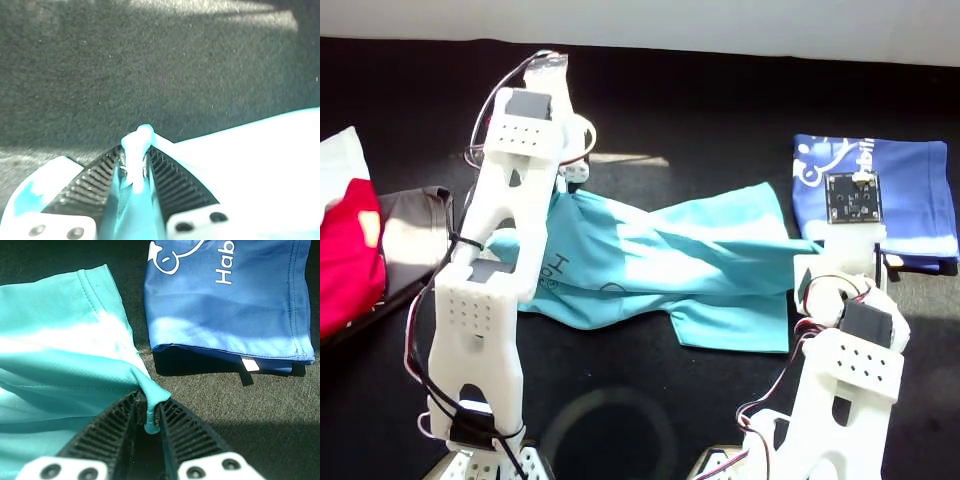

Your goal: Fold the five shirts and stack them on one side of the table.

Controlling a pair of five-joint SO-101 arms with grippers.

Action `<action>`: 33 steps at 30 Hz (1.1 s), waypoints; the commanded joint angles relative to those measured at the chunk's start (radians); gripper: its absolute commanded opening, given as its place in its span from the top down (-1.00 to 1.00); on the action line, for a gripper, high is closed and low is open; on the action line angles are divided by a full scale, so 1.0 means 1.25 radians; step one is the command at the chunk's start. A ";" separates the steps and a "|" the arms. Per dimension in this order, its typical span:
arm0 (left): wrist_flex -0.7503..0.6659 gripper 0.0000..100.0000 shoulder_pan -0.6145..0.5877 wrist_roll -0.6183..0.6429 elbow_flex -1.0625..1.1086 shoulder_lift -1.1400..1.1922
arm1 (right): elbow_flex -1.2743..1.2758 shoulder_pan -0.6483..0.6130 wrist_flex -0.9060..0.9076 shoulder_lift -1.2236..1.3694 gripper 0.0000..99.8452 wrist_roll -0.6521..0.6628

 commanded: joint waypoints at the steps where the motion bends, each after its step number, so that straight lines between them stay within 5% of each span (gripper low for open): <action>1: 0.079 0.98 0.001 -0.039 -0.101 -0.010 | -0.051 0.009 -0.036 -0.024 0.99 0.002; 10: 0.136 0.98 0.002 -0.157 -0.276 -0.051 | -0.319 -0.013 -0.029 0.033 0.99 0.002; 19: 0.136 0.91 -0.020 -0.196 -0.284 -0.272 | -0.706 0.004 0.153 0.244 0.99 0.002; 23: 0.137 0.73 -0.044 -0.196 -0.283 -0.277 | -0.733 0.003 0.169 0.273 0.99 0.006; 33: 0.047 0.90 -0.047 -0.195 -0.141 -0.090 | -0.732 0.003 0.168 0.403 0.99 0.004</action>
